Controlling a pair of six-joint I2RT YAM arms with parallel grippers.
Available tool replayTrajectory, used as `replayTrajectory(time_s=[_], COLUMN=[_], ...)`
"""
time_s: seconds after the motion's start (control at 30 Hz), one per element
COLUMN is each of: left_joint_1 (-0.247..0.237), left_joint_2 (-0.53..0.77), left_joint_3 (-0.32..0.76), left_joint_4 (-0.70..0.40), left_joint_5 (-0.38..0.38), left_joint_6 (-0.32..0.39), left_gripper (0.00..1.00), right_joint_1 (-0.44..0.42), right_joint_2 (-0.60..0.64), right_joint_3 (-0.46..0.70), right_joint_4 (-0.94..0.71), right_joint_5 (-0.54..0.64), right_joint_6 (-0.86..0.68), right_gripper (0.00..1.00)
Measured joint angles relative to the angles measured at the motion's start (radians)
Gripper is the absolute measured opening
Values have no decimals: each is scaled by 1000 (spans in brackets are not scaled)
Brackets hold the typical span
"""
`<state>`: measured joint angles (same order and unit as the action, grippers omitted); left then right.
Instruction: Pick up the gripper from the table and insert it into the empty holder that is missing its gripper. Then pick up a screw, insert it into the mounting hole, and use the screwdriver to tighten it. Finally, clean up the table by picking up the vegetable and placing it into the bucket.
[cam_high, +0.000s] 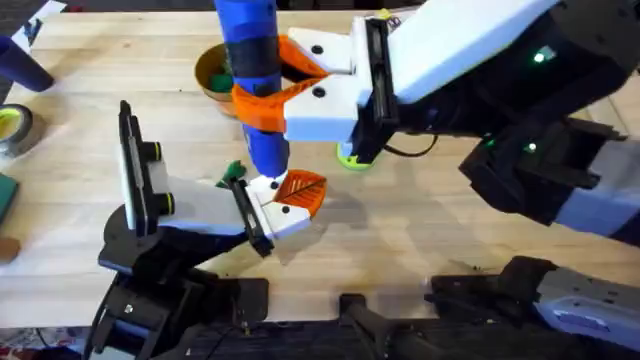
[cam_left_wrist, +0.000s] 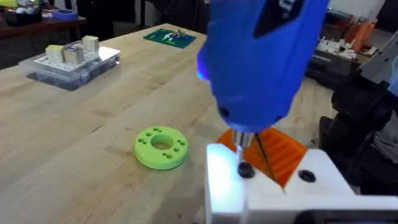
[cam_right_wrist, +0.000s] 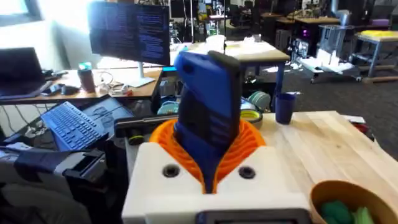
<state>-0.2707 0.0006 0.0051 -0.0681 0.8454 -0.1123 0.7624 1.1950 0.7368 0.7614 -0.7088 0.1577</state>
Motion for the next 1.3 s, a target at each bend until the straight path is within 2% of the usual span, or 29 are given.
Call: replayTrajectory(time_s=[1.3], left_joint_1=[0], left_joint_2=[0], left_joint_3=[0], left_joint_4=[0], left_joint_5=[0], left_joint_6=[0], left_gripper=[16], right_joint_1=[0], right_joint_2=[-3], right_joint_3=[-1], right_joint_4=[0], right_joint_5=[0], right_joint_6=[44], right_gripper=[46])
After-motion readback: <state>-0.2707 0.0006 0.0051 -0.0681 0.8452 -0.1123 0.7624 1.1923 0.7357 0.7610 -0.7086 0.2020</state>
